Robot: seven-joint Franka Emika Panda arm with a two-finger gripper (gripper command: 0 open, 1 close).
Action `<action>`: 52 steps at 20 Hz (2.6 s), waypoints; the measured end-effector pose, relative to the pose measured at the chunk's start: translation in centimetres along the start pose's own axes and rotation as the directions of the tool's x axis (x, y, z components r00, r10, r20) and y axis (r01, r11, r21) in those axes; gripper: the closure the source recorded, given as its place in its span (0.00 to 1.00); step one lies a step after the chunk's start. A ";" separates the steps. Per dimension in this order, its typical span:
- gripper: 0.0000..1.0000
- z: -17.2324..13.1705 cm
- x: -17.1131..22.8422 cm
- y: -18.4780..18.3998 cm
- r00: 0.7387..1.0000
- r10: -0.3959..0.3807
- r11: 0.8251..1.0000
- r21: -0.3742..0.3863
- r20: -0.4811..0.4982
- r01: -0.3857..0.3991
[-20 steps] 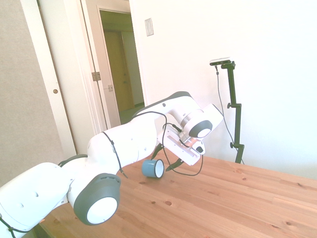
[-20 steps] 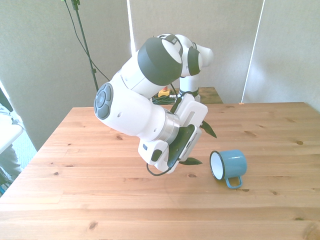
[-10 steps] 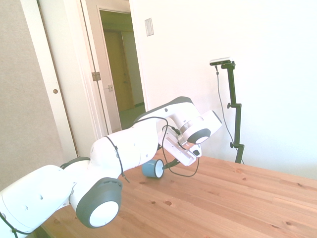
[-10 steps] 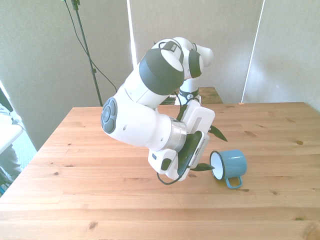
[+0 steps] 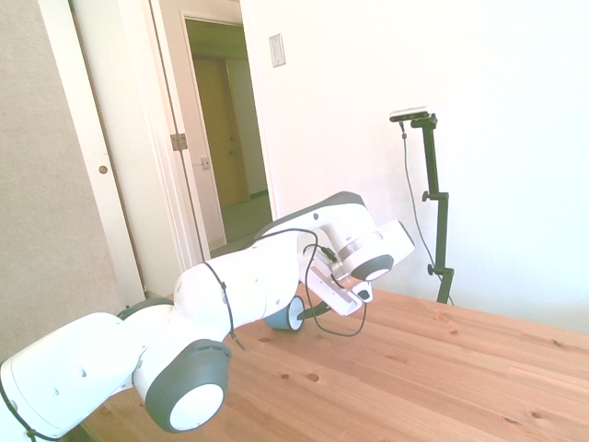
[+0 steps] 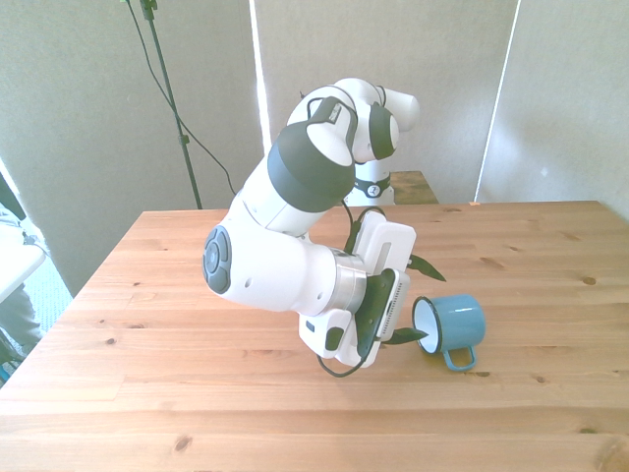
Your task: Flip the mug upright
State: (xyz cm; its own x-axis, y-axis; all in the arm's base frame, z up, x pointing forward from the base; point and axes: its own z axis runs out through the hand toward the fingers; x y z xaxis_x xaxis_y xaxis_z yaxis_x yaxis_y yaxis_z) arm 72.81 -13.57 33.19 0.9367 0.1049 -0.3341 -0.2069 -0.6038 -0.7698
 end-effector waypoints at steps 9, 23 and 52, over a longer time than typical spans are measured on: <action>0.00 0.2 -0.1 -2.0 0.996 -0.091 0.996 0.018 0.000 0.091; 0.00 1.0 0.0 -2.6 0.989 -0.144 0.989 0.039 0.023 0.144; 0.00 3.4 0.9 -2.3 0.981 -0.183 0.980 0.087 0.066 0.178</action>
State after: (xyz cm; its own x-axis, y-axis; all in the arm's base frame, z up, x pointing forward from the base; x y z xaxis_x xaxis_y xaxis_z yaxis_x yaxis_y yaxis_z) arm 73.17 -9.40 32.81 0.9382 0.2655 -0.2221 -0.0611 -0.5044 -0.8613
